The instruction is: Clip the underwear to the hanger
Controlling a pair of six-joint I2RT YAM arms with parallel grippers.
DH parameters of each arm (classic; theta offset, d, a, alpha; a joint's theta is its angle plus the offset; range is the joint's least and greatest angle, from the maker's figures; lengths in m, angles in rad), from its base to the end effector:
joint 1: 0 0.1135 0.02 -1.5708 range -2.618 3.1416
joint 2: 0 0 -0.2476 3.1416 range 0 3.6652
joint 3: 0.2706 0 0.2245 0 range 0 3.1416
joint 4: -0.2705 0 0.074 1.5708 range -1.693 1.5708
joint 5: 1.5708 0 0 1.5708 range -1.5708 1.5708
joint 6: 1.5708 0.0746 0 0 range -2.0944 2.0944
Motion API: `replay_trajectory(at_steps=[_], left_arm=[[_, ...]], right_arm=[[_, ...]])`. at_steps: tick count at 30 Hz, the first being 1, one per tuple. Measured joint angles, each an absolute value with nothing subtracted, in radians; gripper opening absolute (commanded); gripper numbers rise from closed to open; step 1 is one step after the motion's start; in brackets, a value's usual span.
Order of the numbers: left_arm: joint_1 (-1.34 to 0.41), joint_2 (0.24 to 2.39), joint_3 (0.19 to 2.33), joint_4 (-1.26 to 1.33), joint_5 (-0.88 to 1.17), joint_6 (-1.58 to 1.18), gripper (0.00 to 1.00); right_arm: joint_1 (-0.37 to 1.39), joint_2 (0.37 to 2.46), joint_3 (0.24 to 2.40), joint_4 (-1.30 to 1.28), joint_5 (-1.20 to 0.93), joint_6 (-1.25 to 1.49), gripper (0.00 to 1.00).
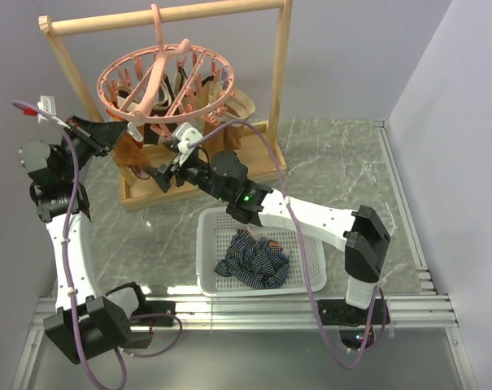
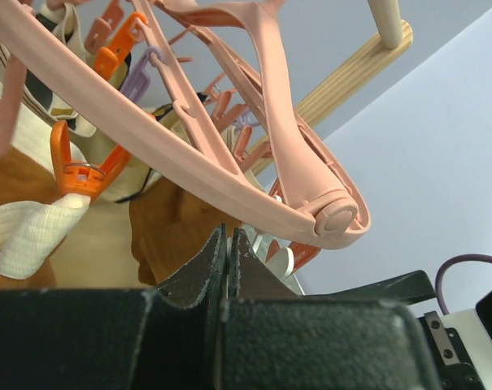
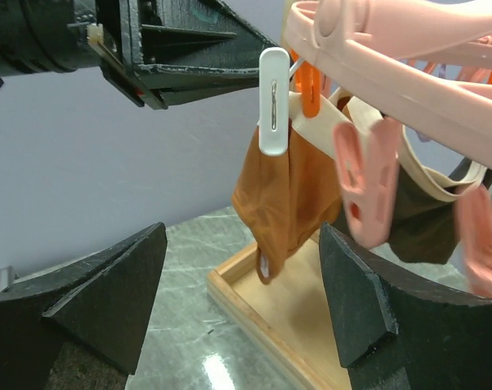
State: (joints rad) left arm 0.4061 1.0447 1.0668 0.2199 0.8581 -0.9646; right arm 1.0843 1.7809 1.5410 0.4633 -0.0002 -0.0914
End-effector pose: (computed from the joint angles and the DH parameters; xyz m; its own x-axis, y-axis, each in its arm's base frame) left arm 0.2334 0.0389 0.4218 -0.2168 -0.6782 -0.7022 0.4183 0.5854 -0.6945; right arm 0.2061 0.3898 0.3955 0.1839 0.1525 -0.9711 -0.8709 0.4833 -0.0890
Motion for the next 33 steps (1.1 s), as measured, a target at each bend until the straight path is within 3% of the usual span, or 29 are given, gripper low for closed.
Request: replay_trajectory(at_steps=[26,33], left_arm=[[0.404,1.036,1.053,0.242,0.905,-0.984,0.00],[0.404,1.037,1.053,0.245,0.919,-0.982,0.00]], right_arm=[[1.070,1.922,1.723,0.484,-0.003,-0.186,0.74],[1.060,1.948,1.766,0.466,-0.016,-0.191,0.64]])
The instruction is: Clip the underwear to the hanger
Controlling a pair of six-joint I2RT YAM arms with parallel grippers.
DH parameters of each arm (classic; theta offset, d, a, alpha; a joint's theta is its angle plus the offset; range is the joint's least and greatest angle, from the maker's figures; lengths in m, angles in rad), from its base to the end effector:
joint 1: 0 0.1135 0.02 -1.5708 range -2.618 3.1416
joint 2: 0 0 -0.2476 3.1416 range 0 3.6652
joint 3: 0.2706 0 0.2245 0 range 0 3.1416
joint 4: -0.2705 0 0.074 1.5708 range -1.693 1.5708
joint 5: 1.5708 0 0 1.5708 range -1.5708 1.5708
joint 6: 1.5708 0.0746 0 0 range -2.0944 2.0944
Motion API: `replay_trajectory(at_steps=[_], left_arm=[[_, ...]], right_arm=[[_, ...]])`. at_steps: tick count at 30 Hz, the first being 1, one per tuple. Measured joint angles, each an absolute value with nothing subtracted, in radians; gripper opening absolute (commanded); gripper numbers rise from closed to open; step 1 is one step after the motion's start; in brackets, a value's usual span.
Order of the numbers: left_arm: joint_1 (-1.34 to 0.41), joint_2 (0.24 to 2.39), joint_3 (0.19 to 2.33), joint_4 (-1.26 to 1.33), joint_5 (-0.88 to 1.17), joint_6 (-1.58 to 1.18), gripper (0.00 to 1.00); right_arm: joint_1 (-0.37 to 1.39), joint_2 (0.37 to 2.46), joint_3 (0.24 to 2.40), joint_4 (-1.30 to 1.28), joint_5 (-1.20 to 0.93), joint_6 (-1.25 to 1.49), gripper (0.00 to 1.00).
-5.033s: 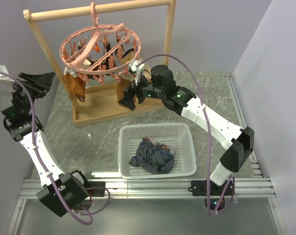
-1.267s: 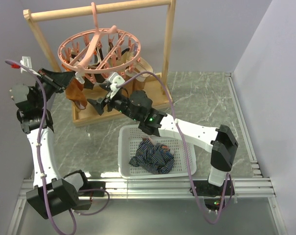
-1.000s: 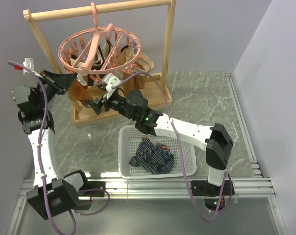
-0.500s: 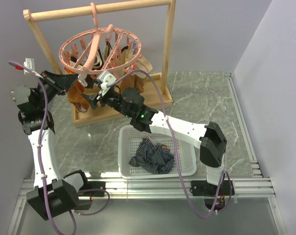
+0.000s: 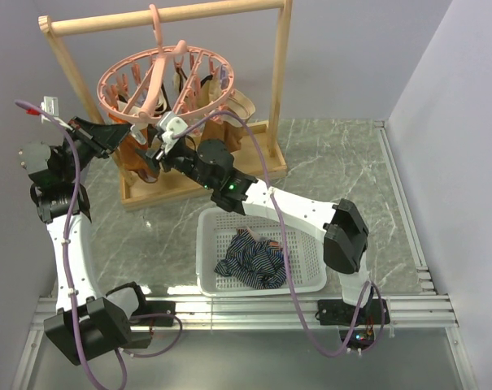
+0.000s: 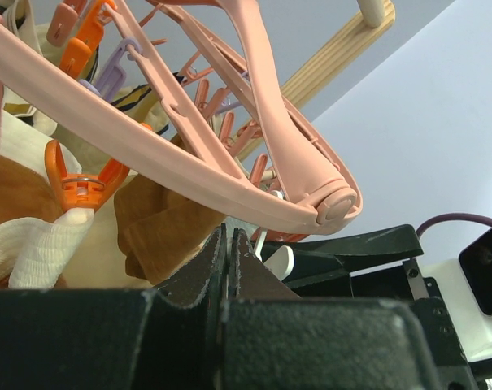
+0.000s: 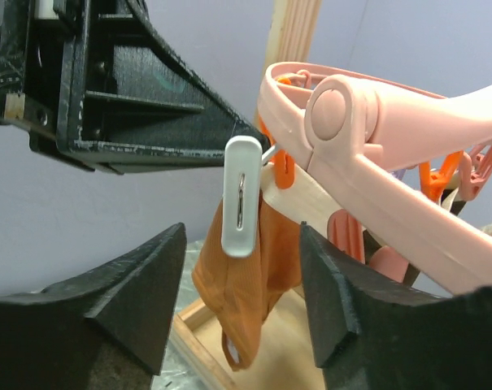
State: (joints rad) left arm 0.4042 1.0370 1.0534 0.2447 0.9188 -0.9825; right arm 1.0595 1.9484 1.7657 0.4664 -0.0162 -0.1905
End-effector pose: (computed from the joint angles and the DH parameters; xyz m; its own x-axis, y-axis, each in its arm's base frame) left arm 0.2298 0.0338 0.4210 -0.2571 -0.6590 -0.7069 0.4569 0.5617 -0.6898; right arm 0.2326 0.4171 0.4050 0.3011 0.1497 -0.9418 -0.8377 0.5133 -0.1862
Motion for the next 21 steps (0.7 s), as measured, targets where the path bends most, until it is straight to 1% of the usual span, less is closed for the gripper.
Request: replay_trajectory(at_steps=[5,11,14,15,17,18,21], left_arm=[[0.404,1.039,1.053,0.245,0.927,-0.982,0.00],[0.402,1.046,1.053,0.244,0.932,-0.982,0.00],[0.398,1.047,1.053,0.244,0.936,-0.981,0.00],[0.397,1.047,1.053,0.244,0.937,-0.981,0.00],[0.395,1.048,1.053,0.243,0.938,-0.981,0.00],[0.393,1.049,1.053,0.243,0.938,-0.981,0.00],[0.390,1.053,1.053,0.243,0.938,-0.981,0.00]], right_arm=[[1.057,1.959,1.792,0.451,-0.029,-0.192,0.57],[1.056,1.972,1.802,0.434,-0.042,-0.195,0.53],[1.055,1.982,1.807,0.425,-0.044,-0.197,0.47],[1.054,1.985,1.809,0.424,-0.046,-0.197,0.41],[1.052,1.988,1.814,0.414,-0.046,-0.197,0.35],[1.051,1.988,1.816,0.410,-0.046,-0.197,0.33],[1.048,1.988,1.827,0.403,-0.046,-0.197,0.34]])
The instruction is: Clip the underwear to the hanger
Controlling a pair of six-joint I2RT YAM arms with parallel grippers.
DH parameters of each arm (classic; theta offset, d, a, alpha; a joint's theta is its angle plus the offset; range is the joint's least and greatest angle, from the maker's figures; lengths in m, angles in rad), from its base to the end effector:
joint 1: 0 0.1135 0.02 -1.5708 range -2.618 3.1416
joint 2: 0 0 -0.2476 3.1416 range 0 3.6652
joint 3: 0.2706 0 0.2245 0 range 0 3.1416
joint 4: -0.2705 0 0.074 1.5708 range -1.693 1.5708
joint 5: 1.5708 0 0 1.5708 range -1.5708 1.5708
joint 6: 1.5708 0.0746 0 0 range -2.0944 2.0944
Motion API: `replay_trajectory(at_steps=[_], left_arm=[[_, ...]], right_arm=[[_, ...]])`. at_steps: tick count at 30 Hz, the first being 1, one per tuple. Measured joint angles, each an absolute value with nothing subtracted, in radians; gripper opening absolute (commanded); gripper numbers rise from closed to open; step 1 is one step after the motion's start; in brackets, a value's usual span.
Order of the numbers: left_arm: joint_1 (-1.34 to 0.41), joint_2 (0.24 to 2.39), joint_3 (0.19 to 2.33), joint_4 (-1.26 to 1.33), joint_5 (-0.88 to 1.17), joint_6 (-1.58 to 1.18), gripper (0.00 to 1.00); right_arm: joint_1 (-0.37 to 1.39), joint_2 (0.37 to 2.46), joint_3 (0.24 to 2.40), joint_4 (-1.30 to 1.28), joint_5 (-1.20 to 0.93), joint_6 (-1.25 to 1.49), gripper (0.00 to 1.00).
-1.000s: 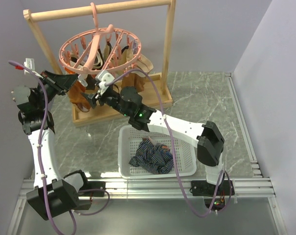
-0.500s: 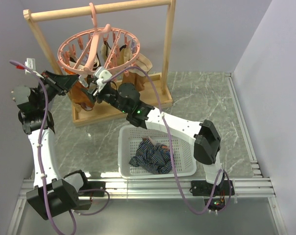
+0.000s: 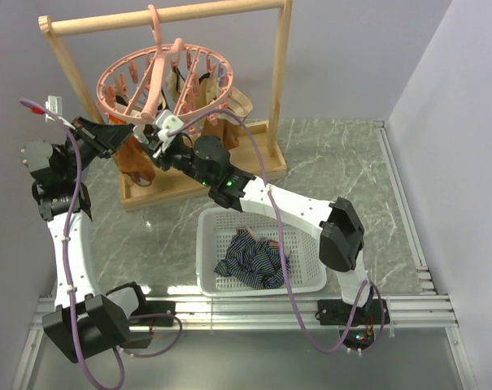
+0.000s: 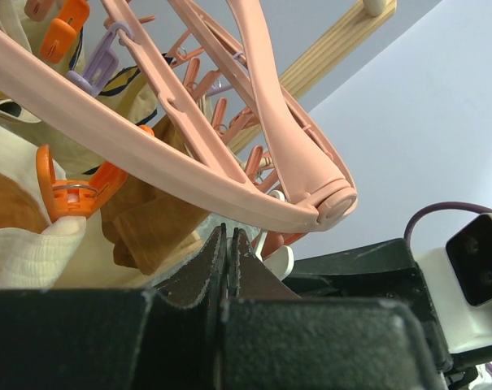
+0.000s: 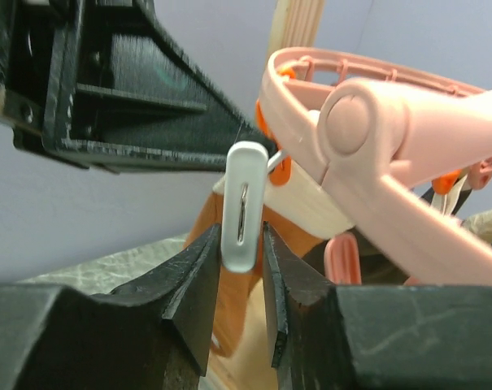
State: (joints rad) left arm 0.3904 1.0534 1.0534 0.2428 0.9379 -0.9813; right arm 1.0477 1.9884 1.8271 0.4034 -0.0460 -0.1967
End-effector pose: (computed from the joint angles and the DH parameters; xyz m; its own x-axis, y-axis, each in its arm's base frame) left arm 0.2342 0.0313 0.4171 -0.2909 -0.6513 -0.7008 0.4621 0.5458 -0.6990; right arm 0.2407 0.4243 0.3999 0.2910 0.1138 -0.9499 -0.8471 0.4921 -0.2005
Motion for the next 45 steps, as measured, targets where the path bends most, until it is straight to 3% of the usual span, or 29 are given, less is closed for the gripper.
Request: replay_trajectory(at_steps=[6,10,17,20,24,27,45], left_arm=[[0.386,1.057,1.053,0.242,0.938,-0.981,0.00],[0.383,1.058,1.053,0.242,0.938,-0.981,0.00],[0.381,1.058,1.053,0.237,0.937,-0.967,0.00],[0.380,1.058,1.053,0.235,0.937,-0.964,0.09],[0.380,1.057,1.053,0.218,0.946,-0.959,0.42],[0.381,1.057,1.053,0.192,0.944,-0.953,0.50],[0.454,0.995,1.021,0.262,1.006,-0.964,0.56]], right_arm=[[1.047,1.988,1.839,0.403,-0.046,-0.197,0.41],[1.047,1.989,1.856,0.404,-0.045,-0.200,0.38],[1.046,1.989,1.868,0.403,-0.046,-0.205,0.10],[1.045,1.989,1.868,0.402,-0.046,-0.204,0.00],[1.044,1.989,1.868,0.403,-0.042,-0.206,0.00],[1.042,1.989,1.868,0.404,-0.042,-0.207,0.00],[1.035,1.989,1.860,0.403,-0.048,-0.203,0.00]])
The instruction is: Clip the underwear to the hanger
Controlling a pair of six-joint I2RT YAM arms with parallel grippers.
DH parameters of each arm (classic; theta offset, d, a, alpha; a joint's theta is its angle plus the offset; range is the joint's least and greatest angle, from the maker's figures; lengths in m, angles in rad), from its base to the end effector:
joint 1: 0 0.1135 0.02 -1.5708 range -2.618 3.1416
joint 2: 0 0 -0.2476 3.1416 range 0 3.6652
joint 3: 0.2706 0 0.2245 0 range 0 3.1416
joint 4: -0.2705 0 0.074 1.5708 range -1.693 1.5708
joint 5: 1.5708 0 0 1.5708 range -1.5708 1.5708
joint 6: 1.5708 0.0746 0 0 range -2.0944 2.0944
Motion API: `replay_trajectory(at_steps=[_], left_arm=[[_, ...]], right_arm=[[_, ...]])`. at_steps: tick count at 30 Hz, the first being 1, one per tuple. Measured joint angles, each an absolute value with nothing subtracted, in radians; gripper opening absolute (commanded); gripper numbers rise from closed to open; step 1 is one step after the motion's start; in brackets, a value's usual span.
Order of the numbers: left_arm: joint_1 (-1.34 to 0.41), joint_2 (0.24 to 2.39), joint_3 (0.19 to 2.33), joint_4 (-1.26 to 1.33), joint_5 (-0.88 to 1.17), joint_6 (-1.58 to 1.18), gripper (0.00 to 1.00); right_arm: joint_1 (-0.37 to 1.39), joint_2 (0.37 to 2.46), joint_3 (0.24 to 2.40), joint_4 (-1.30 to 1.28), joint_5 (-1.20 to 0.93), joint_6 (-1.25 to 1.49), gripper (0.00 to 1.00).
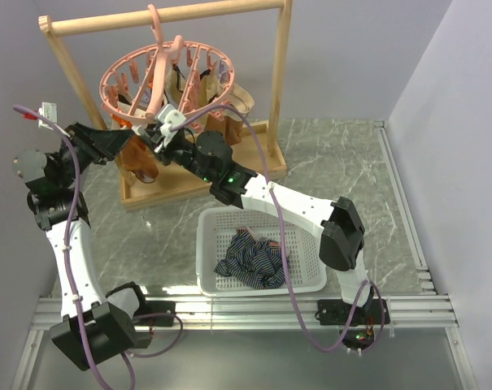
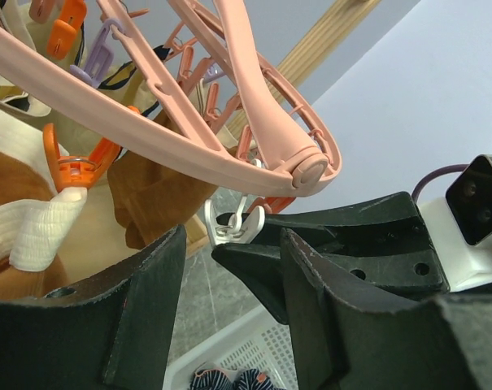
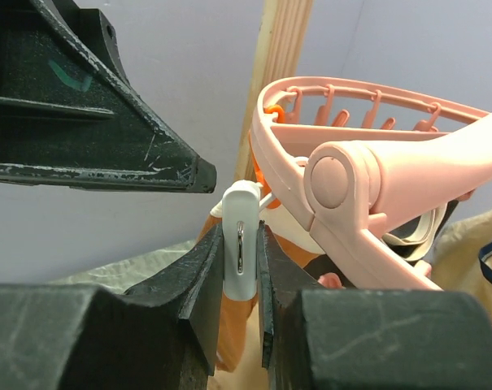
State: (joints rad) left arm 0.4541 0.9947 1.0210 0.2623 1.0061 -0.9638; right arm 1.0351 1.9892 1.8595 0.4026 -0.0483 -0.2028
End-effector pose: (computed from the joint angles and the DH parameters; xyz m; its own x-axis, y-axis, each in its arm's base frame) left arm 0.2155 0.0350 0.4192 -0.2590 -0.6155 -0.7443 0.4913 0.5795 -0.6502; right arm 0.2449 0.4197 0.4113 0.3126 0.1325 -0.9406 -0.8368 0.5069 -0.2067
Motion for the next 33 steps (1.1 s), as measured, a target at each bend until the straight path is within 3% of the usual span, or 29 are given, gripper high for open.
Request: replay_trajectory(at_steps=[26,30,33], left_arm=[[0.361,1.050,1.021,0.284,0.963,-0.906,0.50],[0.355,1.052,1.021,0.290,0.956,-0.913,0.43],[0.351,1.052,1.021,0.300,0.954,-0.919,0.28]], right_arm=[[1.033,1.989,1.860,0.398,-0.072,-0.202,0.00],[1.033,1.989,1.860,0.397,-0.073,-0.203,0.00],[1.031,1.989,1.860,0.394,-0.073,-0.203,0.00]])
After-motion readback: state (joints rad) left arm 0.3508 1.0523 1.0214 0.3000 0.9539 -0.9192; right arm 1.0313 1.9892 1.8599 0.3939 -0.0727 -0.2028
